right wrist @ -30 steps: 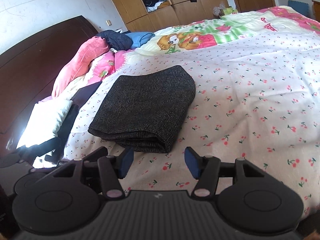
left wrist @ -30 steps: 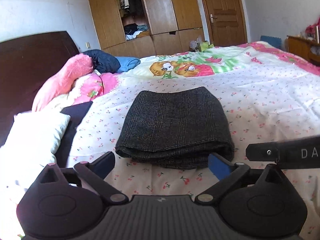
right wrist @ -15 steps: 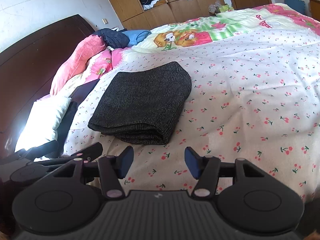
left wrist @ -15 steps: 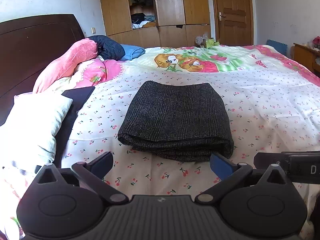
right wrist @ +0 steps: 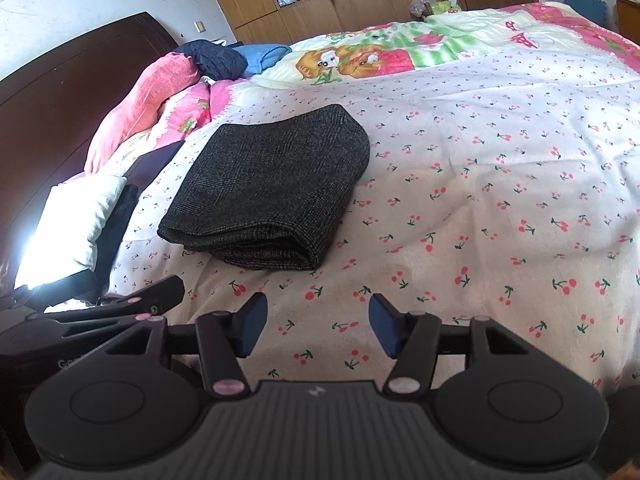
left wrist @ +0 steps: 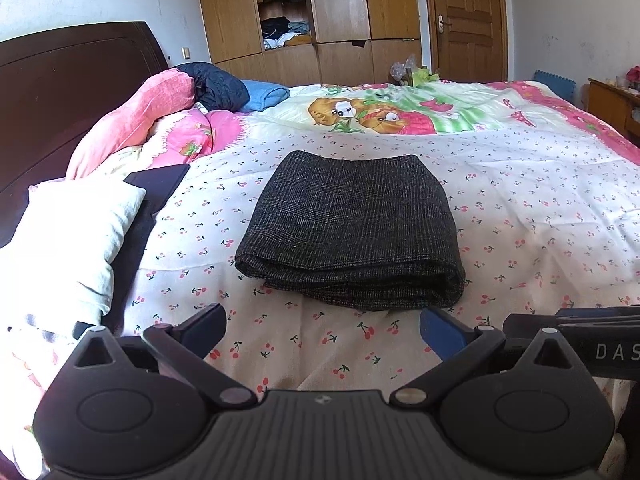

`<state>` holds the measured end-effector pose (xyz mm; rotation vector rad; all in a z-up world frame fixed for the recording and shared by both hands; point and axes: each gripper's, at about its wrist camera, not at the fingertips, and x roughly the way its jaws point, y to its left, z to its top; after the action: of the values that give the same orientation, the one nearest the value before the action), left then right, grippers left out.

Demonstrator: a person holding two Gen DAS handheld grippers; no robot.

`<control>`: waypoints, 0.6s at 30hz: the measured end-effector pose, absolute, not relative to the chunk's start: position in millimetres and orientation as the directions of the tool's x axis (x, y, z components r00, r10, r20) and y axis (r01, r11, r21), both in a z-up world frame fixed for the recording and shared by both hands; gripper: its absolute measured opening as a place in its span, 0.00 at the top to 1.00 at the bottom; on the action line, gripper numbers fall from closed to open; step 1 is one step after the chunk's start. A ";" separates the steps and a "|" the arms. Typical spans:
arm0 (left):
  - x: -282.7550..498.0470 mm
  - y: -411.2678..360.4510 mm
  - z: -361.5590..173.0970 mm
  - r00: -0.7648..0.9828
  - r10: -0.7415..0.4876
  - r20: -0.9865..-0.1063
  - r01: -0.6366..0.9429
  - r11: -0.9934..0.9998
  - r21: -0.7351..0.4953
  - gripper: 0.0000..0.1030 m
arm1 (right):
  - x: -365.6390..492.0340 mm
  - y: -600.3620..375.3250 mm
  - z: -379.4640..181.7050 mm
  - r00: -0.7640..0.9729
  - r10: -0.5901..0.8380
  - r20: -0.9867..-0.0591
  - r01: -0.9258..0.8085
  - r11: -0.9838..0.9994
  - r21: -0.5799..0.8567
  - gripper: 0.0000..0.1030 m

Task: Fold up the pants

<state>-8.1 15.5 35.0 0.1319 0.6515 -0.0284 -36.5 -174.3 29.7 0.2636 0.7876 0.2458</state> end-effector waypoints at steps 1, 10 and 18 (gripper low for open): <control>-8.5 15.2 35.0 0.795 0.018 -0.606 0.067 0.991 0.116 0.00 | -36.7 -174.7 29.4 0.679 0.315 -0.663 -0.120 0.938 0.324 0.43; -15.0 15.9 37.1 0.791 0.012 -0.612 0.072 0.991 0.113 0.00 | -40.6 -174.2 27.2 0.670 0.310 -0.675 -0.110 0.940 0.323 0.43; -15.5 16.6 37.4 0.788 0.014 -0.616 0.071 0.991 0.114 0.00 | -41.7 -174.8 27.1 0.670 0.309 -0.675 -0.107 0.940 0.324 0.43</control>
<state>-15.5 16.6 37.4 0.1339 0.6634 -0.0308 -41.7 -174.8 27.1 0.2676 0.8045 0.2375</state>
